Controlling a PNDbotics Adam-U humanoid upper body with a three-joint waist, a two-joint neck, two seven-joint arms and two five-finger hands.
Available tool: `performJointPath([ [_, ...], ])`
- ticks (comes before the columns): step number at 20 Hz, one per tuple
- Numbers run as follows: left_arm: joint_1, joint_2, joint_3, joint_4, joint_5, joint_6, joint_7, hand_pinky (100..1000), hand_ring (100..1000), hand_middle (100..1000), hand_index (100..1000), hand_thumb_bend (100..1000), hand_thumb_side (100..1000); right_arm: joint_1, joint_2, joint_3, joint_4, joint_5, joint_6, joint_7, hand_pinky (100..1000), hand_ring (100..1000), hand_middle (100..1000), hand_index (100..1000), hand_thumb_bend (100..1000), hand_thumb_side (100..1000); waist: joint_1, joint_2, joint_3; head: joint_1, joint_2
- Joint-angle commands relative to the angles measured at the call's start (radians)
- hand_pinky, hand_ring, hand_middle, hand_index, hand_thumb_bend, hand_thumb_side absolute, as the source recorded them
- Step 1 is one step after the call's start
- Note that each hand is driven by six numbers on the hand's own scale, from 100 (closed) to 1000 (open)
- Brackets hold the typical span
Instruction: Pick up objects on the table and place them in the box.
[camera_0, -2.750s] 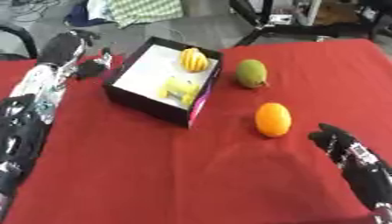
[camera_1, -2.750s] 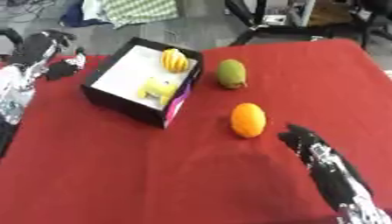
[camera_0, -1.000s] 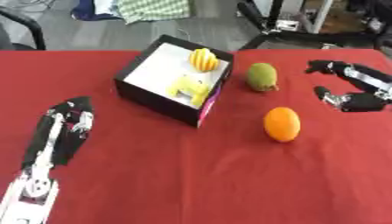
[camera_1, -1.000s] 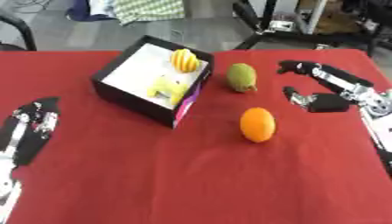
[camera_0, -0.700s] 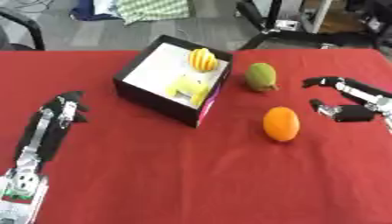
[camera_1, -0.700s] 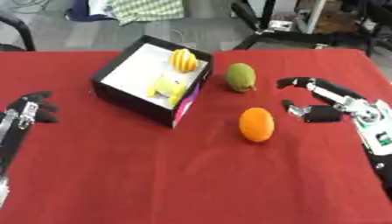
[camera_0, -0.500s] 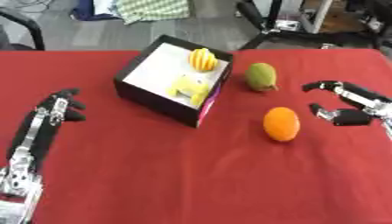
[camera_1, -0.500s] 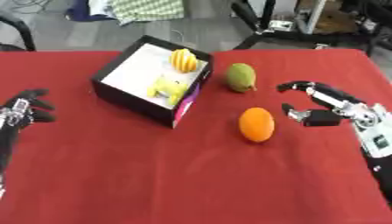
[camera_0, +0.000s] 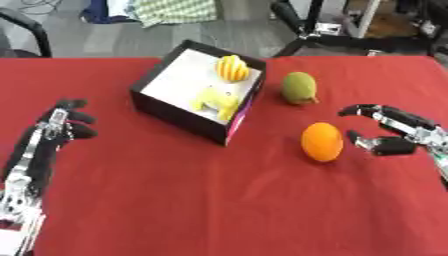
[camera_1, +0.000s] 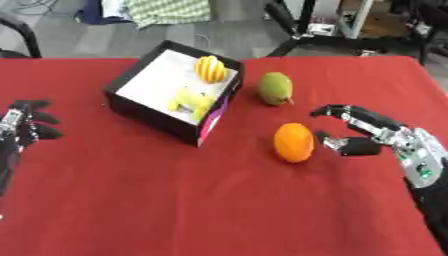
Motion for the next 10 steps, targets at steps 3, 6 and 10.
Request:
performJointPath([
  [3,-0.009,0.021,0.002,-0.013,0.003,0.000,-0.006,697,554,581,842,100,1000,-0.012,-0.013,0.012,-0.016,0.014,-0.020,0.004,1000,974,855,917,100,757,0.007,-0.005,0.001,-0.003,-0.002],
  [6,-0.009,0.021,0.003,-0.013,0.003,0.000,-0.006,697,554,581,843,100,1000,-0.012,-0.008,0.018,-0.016,0.017,-0.025,0.007,1000,974,854,915,100,766,0.007,-0.006,0.001,-0.003,-0.002],
  [10,-0.009,0.021,0.002,-0.012,0.003,0.000,-0.007,697,554,581,843,100,1000,-0.015,-0.002,0.025,-0.012,0.026,-0.029,0.015,1000,973,855,915,100,771,0.008,-0.006,0.000,-0.004,-0.002],
])
